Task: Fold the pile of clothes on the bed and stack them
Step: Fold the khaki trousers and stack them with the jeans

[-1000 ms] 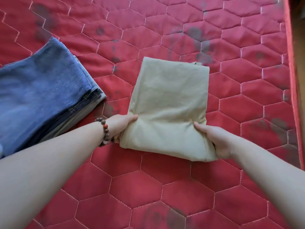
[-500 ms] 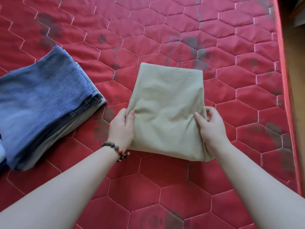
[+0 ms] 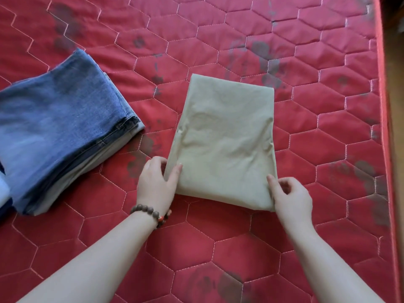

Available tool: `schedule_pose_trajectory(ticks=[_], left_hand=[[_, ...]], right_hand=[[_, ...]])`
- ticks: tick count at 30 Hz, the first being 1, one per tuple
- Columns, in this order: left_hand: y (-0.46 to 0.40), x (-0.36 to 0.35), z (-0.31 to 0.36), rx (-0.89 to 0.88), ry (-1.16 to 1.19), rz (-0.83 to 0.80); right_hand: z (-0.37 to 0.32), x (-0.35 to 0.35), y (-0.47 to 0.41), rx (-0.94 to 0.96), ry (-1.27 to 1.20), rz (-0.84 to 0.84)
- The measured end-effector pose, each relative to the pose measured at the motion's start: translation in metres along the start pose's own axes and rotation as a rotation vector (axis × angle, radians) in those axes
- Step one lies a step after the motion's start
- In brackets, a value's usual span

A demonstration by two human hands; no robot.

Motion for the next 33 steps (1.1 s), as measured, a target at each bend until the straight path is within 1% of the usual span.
schedule_pose_trajectory(ticks=[2,4,6,7,8,9,10,11,14,16,17,19,21,23,26,28,29,31,33], left_hand=[[0.015,0.009,-0.016,0.029,-0.003,-0.022],[0.025,0.015,-0.030,0.154,0.079,-0.155],[0.032,0.017,-0.034,0.310,0.280,-0.287],[0.034,0.017,-0.034,0.389,0.387,-0.319],[0.034,0.015,-0.032,0.464,0.481,-0.324],[0.032,0.015,-0.029,0.518,0.547,-0.307],[0.030,0.014,-0.027,0.539,0.583,-0.279],[0.028,0.014,-0.026,0.523,0.583,-0.249],[0.028,0.016,-0.024,0.420,0.504,-0.184],[0.031,0.015,-0.025,0.368,0.423,-0.141],[0.033,0.013,-0.027,0.372,0.410,-0.129],[0.035,0.009,-0.033,0.452,0.469,-0.123],[0.035,0.006,-0.035,0.602,0.628,-0.118],[0.035,0.005,-0.033,0.737,0.777,-0.104],[0.031,0.006,-0.029,0.812,0.857,-0.059],[0.031,0.006,-0.028,0.803,0.801,-0.027],[0.032,0.005,-0.027,0.749,0.690,-0.023],[0.037,0.006,-0.022,0.522,0.355,0.001],[0.039,0.010,-0.014,0.195,0.045,0.152]], right_hand=[[0.014,0.008,0.016,-0.029,0.002,-0.002],[0.021,0.011,0.027,-0.116,-0.060,-0.043],[0.022,0.009,0.036,-0.302,-0.293,-0.157],[0.022,0.006,0.039,-0.419,-0.433,-0.218],[0.023,0.003,0.040,-0.520,-0.547,-0.250],[0.023,0.001,0.040,-0.596,-0.630,-0.248],[0.022,-0.001,0.038,-0.645,-0.689,-0.221],[0.022,-0.002,0.036,-0.675,-0.729,-0.182],[0.020,0.002,0.033,-0.670,-0.776,-0.079],[0.018,0.005,0.035,-0.641,-0.772,-0.051],[0.018,0.005,0.037,-0.627,-0.763,-0.045],[0.018,0.005,0.040,-0.606,-0.737,-0.032],[0.019,0.002,0.041,-0.593,-0.723,-0.009],[0.022,-0.002,0.041,-0.617,-0.731,-0.008],[0.026,-0.005,0.037,-0.708,-0.812,-0.043],[0.029,-0.007,0.036,-0.710,-0.803,-0.049],[0.031,-0.008,0.036,-0.673,-0.755,-0.038],[0.034,-0.008,0.039,-0.500,-0.551,-0.005],[0.033,-0.003,0.038,-0.232,-0.205,0.118]])
Point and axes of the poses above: each hand's wrist, its own y-axis away from the middle knuckle, its own x-axis out of the back of the hand, z = x × y, the point moved 1 cm from there along -y, towards the middle knuckle, and after that the axes turned 13 degrees about z, right-handed, at the moved point
